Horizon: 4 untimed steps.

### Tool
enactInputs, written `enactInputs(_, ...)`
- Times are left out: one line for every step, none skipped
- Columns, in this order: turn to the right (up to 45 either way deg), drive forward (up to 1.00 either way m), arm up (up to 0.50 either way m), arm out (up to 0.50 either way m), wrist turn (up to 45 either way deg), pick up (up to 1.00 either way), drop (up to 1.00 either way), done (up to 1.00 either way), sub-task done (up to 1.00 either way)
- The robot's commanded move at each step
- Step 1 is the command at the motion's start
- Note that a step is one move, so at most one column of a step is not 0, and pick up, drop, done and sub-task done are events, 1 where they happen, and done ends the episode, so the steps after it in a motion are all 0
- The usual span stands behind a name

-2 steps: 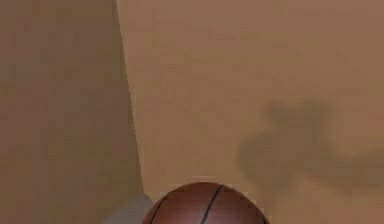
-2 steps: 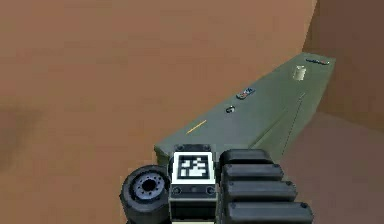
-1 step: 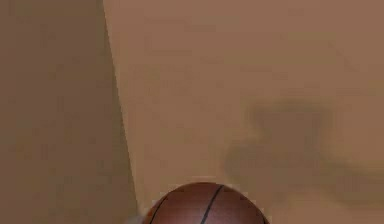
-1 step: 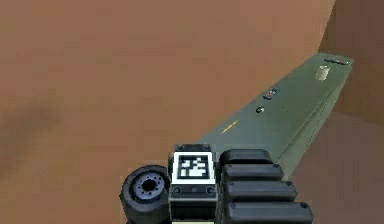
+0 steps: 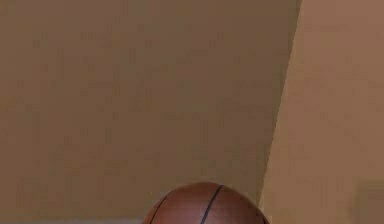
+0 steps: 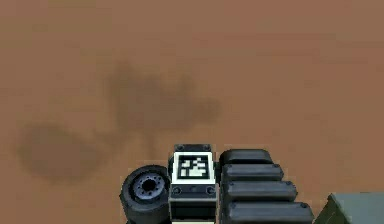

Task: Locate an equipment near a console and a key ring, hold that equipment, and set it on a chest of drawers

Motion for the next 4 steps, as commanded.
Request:
enactInputs(-45.0, 0.0, 0.0, 0.0, 0.0, 0.0, 0.0, 0.0, 0.0)
enactInputs(-39.0, 0.0, 0.0, 0.0, 0.0, 0.0, 0.0, 0.0, 0.0)
enactInputs(0.0, 0.05, 0.0, 0.0, 0.0, 0.0, 0.0, 0.0, 0.0)
enactInputs(-45.0, 0.0, 0.0, 0.0, 0.0, 0.0, 0.0, 0.0, 0.0)
